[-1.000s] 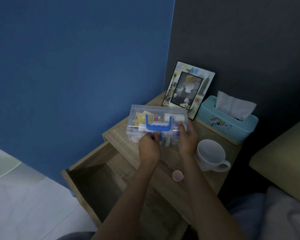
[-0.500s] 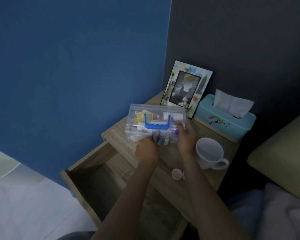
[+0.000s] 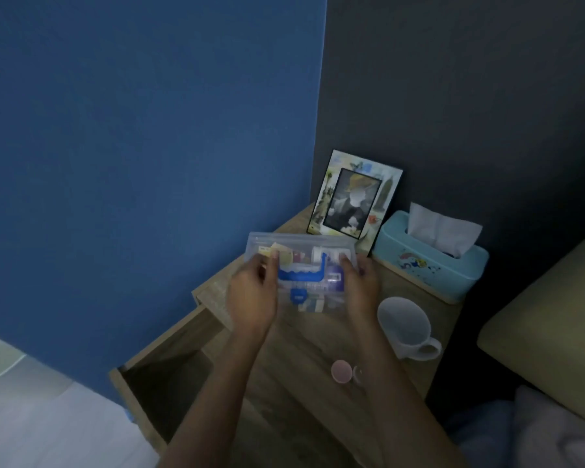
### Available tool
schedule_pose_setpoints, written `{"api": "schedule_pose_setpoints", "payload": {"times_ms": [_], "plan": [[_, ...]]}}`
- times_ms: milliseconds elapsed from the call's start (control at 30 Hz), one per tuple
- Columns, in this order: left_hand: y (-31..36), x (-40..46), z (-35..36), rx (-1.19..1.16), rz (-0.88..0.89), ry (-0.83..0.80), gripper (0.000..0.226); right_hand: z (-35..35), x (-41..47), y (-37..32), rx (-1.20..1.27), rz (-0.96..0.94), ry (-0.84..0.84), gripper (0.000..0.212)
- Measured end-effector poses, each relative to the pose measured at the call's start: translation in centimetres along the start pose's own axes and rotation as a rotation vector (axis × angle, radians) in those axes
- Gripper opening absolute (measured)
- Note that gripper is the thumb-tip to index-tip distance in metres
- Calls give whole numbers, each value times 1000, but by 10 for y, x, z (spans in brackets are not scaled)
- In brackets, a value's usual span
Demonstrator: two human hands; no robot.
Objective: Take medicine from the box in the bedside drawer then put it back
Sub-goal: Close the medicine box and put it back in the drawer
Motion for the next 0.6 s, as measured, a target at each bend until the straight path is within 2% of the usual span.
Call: {"api": "schedule_pose_setpoints", "payload": {"times_ms": [33,67,133,200,233,333,433,600], "plan": [[2,10,-11,-5,34,70,42,0,4,-6,-48,1,21,33],[0,23,-16,5,25,82,38,0,8,-10,-111,14,28,46],[-19,47,-9,49,-118,-47,56,0,18,-12,-214,93,9,62],[-46,59,8,-85,-291,-220,72,1,27,-2,-230,230,-38,58],[-56,60,17,-212,-353,-281,71,2,29,5,-193,305,-67,51],[-69,61,31,-476,-434,-346,46,8,25,16,-55,435,-146,37],[-74,62,29,-497,-423,-346,41,12,23,19,-11,448,-155,34],[-72,55,13,-473,-395,-340,48,12,9,15,-18,451,-122,38]]}}
Point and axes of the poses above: each hand's wrist, its own x-axis towards the middle knuckle, its own z-axis out of the palm, y = z × x, the point moved 7 cm from there along x, towards the middle knuckle, and after that the axes turned 14 degrees about -y, right-handed, at the moved point
